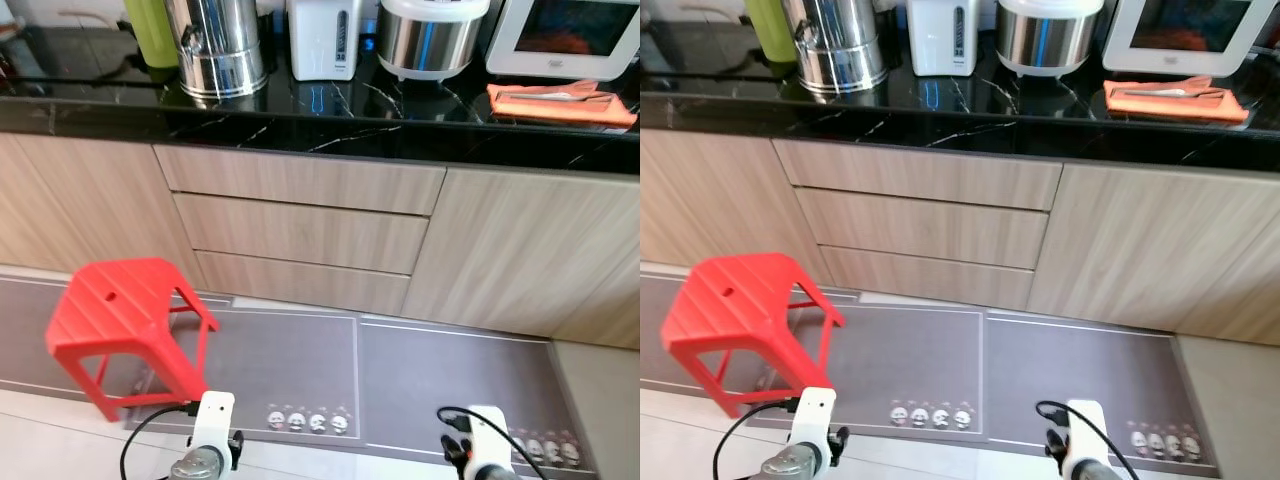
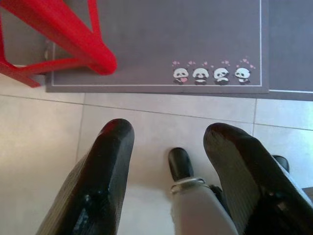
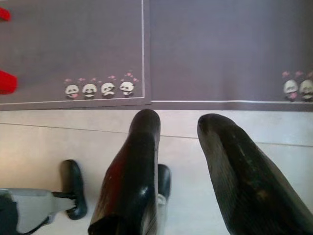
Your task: Kitchen organization
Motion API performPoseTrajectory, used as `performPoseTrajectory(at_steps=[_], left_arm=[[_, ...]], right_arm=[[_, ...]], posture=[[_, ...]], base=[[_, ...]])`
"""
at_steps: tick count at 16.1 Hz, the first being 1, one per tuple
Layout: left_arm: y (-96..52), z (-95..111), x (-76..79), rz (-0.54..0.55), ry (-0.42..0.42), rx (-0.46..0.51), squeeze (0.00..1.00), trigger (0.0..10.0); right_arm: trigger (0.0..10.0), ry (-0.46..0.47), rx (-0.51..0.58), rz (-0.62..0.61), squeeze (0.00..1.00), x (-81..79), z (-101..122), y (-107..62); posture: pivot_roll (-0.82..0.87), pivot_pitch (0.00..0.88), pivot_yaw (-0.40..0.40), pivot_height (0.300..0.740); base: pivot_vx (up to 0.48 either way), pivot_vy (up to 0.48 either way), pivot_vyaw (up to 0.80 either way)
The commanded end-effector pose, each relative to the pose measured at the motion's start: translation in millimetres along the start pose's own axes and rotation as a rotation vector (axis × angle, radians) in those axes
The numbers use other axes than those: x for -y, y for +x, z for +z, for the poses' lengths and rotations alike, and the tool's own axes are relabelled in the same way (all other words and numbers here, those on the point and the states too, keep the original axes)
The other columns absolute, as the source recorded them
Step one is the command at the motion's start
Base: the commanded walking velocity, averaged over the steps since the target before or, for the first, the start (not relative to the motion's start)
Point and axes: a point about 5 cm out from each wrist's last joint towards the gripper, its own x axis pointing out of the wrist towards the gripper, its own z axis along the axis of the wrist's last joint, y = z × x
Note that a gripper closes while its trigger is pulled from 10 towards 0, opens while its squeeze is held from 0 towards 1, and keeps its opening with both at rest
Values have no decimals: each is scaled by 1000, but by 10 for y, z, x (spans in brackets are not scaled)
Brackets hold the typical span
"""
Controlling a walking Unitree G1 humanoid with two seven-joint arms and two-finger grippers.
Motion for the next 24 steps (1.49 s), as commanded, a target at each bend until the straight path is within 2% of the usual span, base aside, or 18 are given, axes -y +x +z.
performPoseTrajectory(at_steps=[1,2,3,4,6,8,9,11,14,17,20,23,24], left_arm=[[16,110,-19,-14,33,40,0,10000],[35,227,-80,-2,-10,61,0,10000],[39,252,-103,8,-42,64,0,10000],[38,240,-110,25,-56,60,0,10000],[37,231,-106,35,-85,60,0,10000],[36,220,-2,8,-66,66,0,10000],[37,218,24,-20,-18,61,0,10000],[36,223,-54,-14,-2,58,0,10000],[21,163,-124,15,-44,54,0,10000],[8,74,-126,6,-25,20,0,10000],[18,126,-121,1,-7,33,0,10000],[23,181,-168,29,67,51,0,10000],[22,180,-171,30,67,50,0,10000]], right_arm=[[10000,35,9,-6,0,7,-19,-7],[10000,22,9,23,0,-41,4,7],[10000,-2,3,40,0,-65,-3,9],[10000,-36,-21,51,0,-56,-43,0],[10000,-44,-26,51,0,-42,-43,-3],[10000,-11,-12,11,0,48,13,-8],[10000,5,-3,-3,0,75,34,-10],[10000,33,-5,-3,0,72,-1,-17],[10000,-4,-23,24,0,51,32,-4],[10000,39,-22,-12,0,192,20,-42],[10000,-6,-28,10,0,37,65,11],[10000,-9,-28,11,0,34,77,15],[10000,-9,-28,11,0,33,77,15]], posture=[[-38,0,37,740],[-29,0,12,740],[-21,0,-8,740],[-3,0,-30,740],[5,0,-30,740],[-1,0,0,740],[-6,0,19,740],[8,0,23,740],[1,0,34,740],[-19,0,46,740],[-22,0,54,740],[-29,0,64,740],[-29,0,64,740]], base=[[0,0,0],[0,0,0],[0,0,0],[0,0,0],[0,0,0],[0,0,0],[0,0,0],[0,0,0],[0,0,0],[0,0,-623],[0,0,-615],[0,-160,-617],[0,-480,-619]])
